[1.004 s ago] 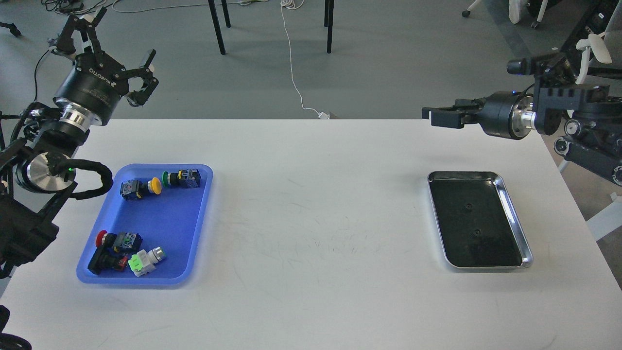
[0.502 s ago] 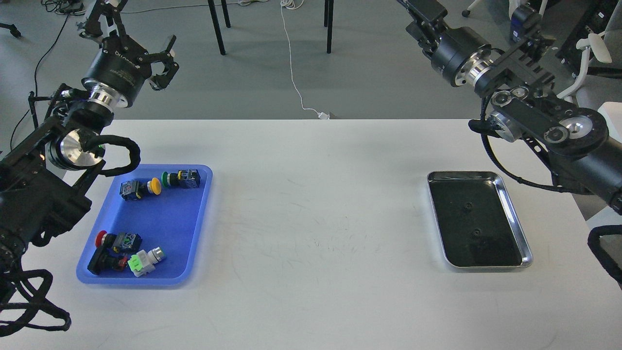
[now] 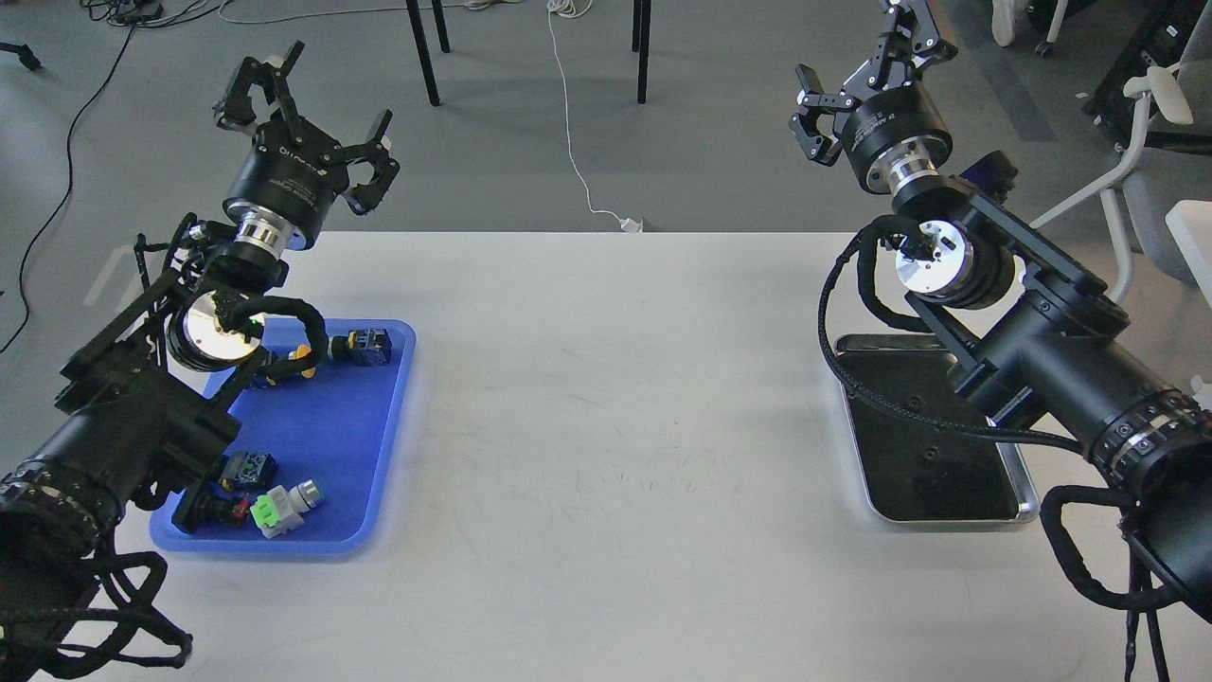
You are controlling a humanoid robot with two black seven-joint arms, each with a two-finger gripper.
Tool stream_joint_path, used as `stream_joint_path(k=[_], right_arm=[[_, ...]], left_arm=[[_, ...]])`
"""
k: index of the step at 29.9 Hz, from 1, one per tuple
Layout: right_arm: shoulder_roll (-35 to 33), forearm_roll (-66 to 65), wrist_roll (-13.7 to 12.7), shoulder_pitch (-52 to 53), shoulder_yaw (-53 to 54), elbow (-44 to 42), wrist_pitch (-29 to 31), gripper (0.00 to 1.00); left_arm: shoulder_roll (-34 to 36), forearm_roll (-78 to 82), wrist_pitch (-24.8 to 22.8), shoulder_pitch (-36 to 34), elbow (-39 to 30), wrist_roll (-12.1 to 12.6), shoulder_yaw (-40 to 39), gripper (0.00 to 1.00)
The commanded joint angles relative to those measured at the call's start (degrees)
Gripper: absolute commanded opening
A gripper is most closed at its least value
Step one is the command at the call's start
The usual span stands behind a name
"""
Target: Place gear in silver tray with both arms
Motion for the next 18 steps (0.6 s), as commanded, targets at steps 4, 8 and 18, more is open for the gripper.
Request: stream_joint_path(k=[4,8,18], right_arm=[[0.04,3.04,-0.85,-4.67,7.1,-0.4,4.22,0.99],[0.04,3.04,-0.94,-6.79,9.22,-0.4,4.84,0.99],[-0.49,2.87,-0.76,-6.61,8.51,-0.4,5.54,0.99]], left_arm=[[-0.78,-0.13,0.08,1.97,-0.02,0.02,-0.53,0.98],[-0.96,-0.13,0.52,2.41,-0.02,-0.24,-0.79,0.98],[-1.83,-0.13,1.05,3.99,-0.11,-0.6,-0.97,0.98]])
